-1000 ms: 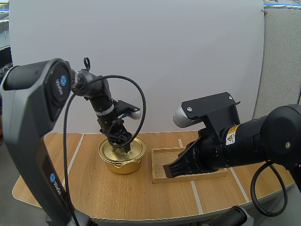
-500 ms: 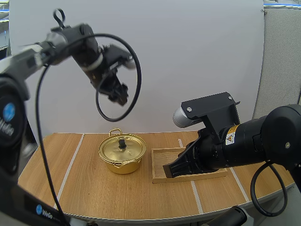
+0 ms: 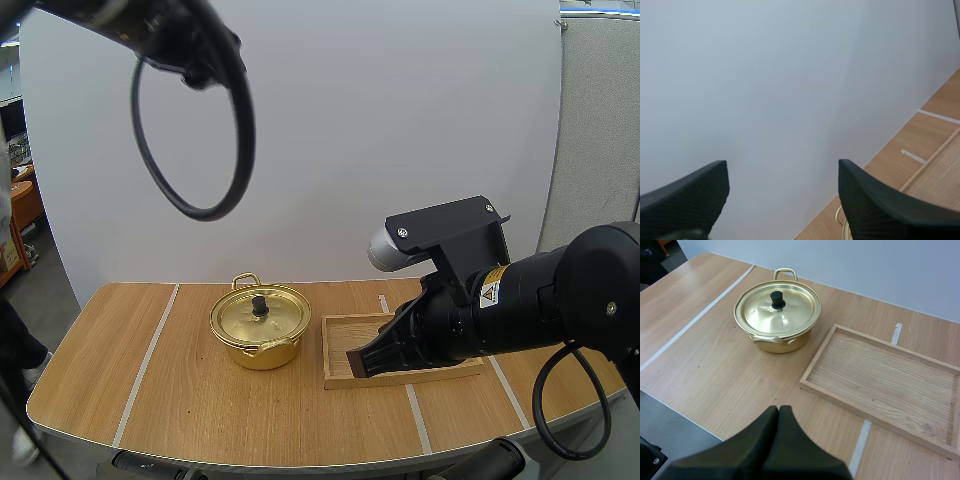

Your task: Open the pot, put the grape inside, and close it

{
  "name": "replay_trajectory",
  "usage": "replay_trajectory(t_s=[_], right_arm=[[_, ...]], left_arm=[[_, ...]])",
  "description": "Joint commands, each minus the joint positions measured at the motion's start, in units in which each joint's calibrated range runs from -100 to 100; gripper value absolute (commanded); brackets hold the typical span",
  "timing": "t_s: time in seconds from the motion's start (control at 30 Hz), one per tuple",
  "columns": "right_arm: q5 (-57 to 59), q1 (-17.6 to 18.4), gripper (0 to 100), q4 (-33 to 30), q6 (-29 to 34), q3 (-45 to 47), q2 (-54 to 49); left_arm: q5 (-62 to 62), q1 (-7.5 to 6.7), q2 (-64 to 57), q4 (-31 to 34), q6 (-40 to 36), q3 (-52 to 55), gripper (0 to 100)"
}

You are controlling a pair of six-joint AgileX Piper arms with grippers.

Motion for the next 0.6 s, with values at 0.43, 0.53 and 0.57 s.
replay_trajectory(t_s=[0.43,0.53,0.57], right_arm=[[-1.1,-0.3,0,-0.2,-0.4,0.2,-0.5],[-1.5,-0.3,0,-0.2,-0.4,0.2,-1.9],[-1.6,-0.3,0,-0.2,-0.4,0.2,-2.6]], left_arm=[[0.8,-0.18,-24.7,0.5,-8.8,2.3,19],[0.8,-0.18,-28.4,0.2,-8.8,5.2,0],[0.8,-0.18,-29.7,0.1,-8.8,6.3,0]])
